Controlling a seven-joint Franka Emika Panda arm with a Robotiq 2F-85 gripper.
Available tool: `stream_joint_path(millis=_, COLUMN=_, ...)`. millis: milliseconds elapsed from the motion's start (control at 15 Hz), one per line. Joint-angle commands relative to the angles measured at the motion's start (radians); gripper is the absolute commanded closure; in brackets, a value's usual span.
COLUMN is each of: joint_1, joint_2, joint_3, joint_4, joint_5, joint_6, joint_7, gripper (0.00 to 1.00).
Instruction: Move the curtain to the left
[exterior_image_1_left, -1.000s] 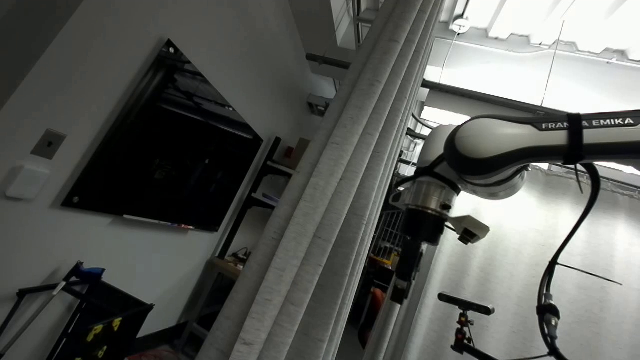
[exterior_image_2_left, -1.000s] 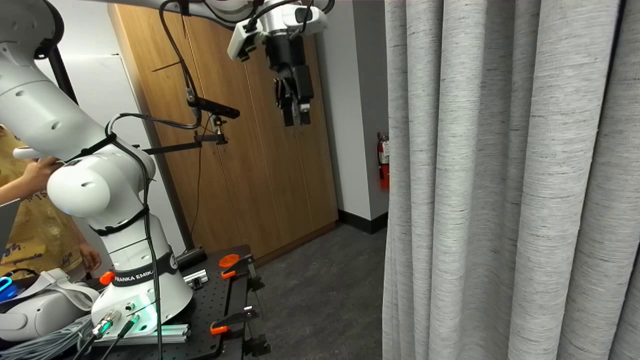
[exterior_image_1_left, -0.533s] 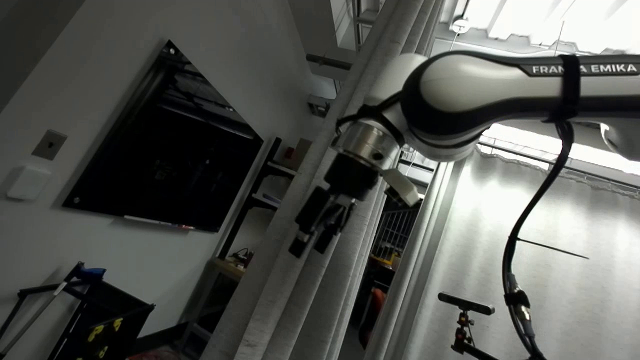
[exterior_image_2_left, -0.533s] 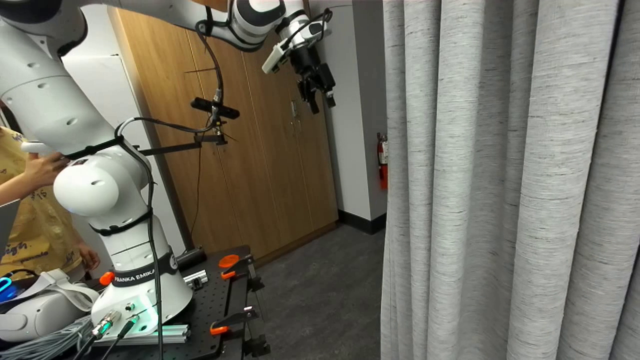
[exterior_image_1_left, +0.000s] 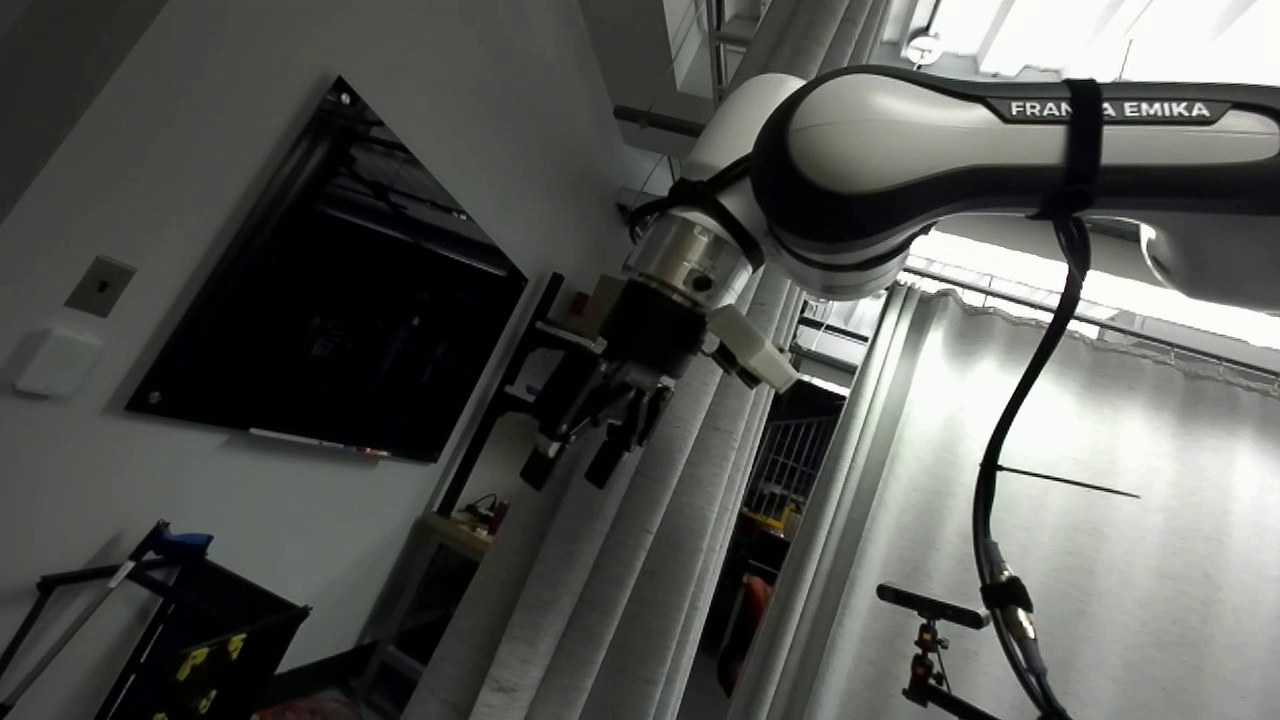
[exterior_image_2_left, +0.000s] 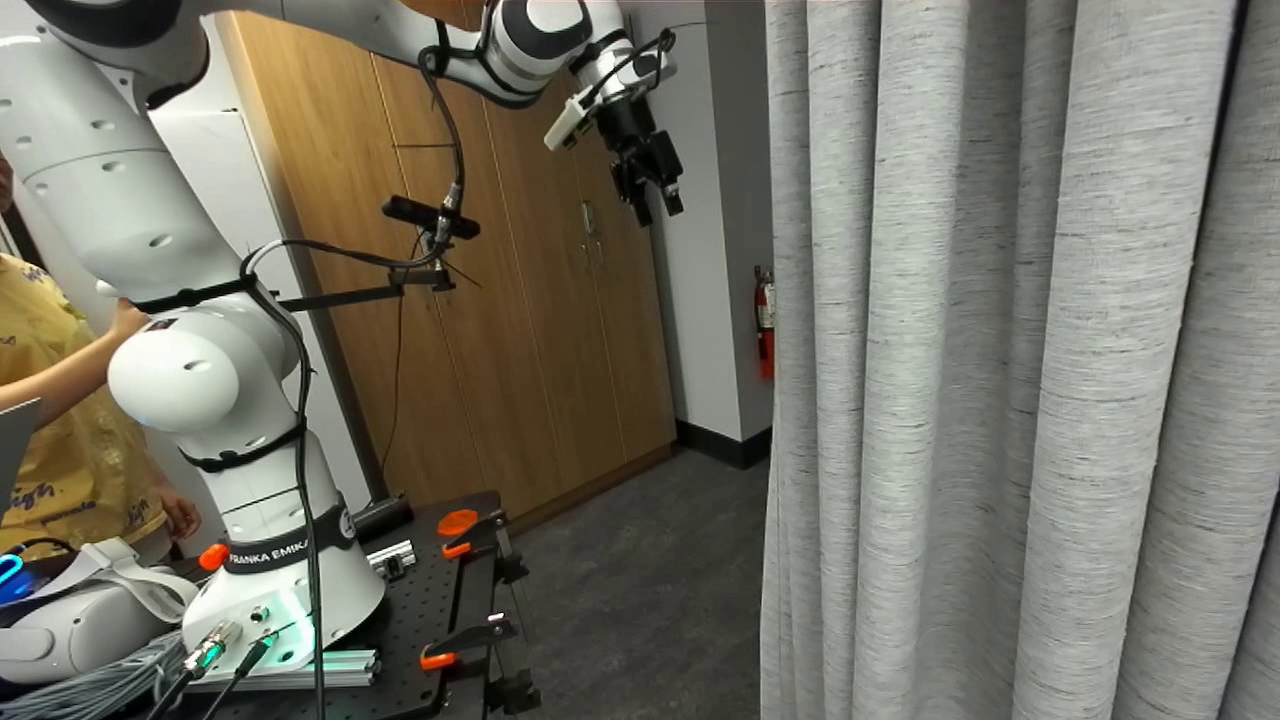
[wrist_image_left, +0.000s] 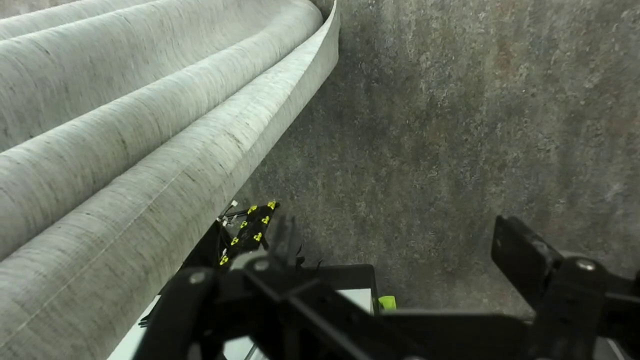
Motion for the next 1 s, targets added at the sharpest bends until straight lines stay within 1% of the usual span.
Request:
stream_joint_path(millis=0, joint_1=0.014, joint_2=0.002, joint_3=-0.012, joint_4=0.004, joint_5=-0.003, joint_6=-0.004, joint_7=0.003, gripper=0.0)
stream_joint_path(millis=200, joint_1=-0.007, joint_2=-0.019, joint_3=-0.021, joint_4=-0.015, joint_5=-0.033, joint_6=-0.003, joint_7=0.068, gripper=0.0)
stream_joint_path(millis=467, joint_1=-0.043, joint_2=-0.073, joint_3=-0.053, joint_4=-0.046, joint_5=-0.082, joint_6=-0.012, joint_7=0.172, gripper=0.0)
stream_joint_path(millis=667, joint_1=-0.079, joint_2=-0.11, joint_3=-0.07, joint_4=-0.054, joint_5=-0.142, joint_6=-0.007, joint_7=0.238, gripper=0.0)
stream_joint_path(millis=933, joint_1=-0.129, joint_2=-0.144, joint_3=-0.063, joint_4=-0.037, joint_5=-0.251, joint_6=0.049, joint_7=0.359, gripper=0.0)
